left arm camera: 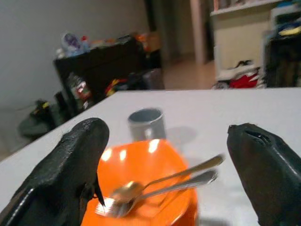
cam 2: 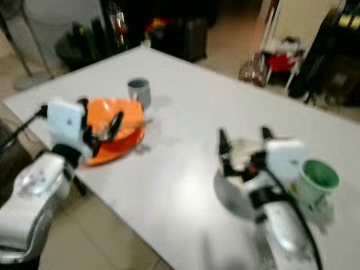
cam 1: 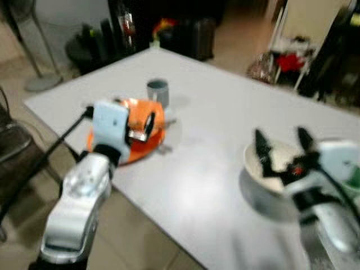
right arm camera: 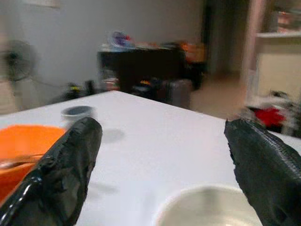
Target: Setting the table
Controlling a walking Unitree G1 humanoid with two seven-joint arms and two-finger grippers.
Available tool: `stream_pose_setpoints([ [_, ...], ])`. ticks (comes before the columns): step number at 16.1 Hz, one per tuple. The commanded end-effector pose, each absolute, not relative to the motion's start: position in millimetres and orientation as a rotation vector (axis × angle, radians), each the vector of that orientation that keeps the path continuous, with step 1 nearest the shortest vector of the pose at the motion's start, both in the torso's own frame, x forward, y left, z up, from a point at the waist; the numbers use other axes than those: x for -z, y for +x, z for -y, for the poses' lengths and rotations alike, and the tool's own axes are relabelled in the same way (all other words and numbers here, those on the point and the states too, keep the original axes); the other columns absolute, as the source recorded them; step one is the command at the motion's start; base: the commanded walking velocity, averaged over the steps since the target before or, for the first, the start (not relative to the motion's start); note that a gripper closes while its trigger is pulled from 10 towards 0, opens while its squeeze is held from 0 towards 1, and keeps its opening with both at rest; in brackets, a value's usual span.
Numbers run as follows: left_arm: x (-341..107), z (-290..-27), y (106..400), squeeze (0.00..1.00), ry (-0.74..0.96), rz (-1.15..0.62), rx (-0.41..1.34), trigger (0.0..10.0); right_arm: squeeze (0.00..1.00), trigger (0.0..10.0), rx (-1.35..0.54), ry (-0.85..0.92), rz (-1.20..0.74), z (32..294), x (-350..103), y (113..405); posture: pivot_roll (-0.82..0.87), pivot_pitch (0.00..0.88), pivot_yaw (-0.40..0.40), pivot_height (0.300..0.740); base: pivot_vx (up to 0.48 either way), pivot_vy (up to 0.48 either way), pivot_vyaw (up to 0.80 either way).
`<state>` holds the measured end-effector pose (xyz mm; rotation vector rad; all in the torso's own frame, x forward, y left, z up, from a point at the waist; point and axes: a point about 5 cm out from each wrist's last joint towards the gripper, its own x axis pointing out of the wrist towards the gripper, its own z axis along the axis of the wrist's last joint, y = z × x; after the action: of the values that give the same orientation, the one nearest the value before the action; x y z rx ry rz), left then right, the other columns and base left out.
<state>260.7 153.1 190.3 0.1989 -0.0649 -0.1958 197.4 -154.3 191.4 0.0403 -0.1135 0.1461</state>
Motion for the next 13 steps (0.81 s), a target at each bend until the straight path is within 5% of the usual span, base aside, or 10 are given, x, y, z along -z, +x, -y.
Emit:
stream_pose_setpoints([
  [1,-189,-152,262,0.0,0.199,0.057,0.195,10.0,1.0,10.0,-0.158,0.028,0.118,155,-194,196,-0.01,0.0,0.028,0.74,0.0,0.0,0.8],
  [4,-186,-150,261,0.0,0.198,0.037,0.215,10.0,1.0,10.0,-0.15,0.051,0.123,152,-192,200,0.01,0.0,0.026,0.74,0.0,0.0,0.8],
  [11,-181,-151,263,0.0,0.181,0.015,0.2,10.0,1.0,10.0,-0.147,0.062,0.068,151,-182,205,0.01,0.0,0.006,0.74,0.0,0.329,0.8],
  [13,-182,-151,263,0.0,0.185,0.018,0.201,10.0,1.0,10.0,-0.094,0.143,0.026,155,-175,206,0.02,0.0,-0.005,0.74,0.0,0.351,0.0],
])
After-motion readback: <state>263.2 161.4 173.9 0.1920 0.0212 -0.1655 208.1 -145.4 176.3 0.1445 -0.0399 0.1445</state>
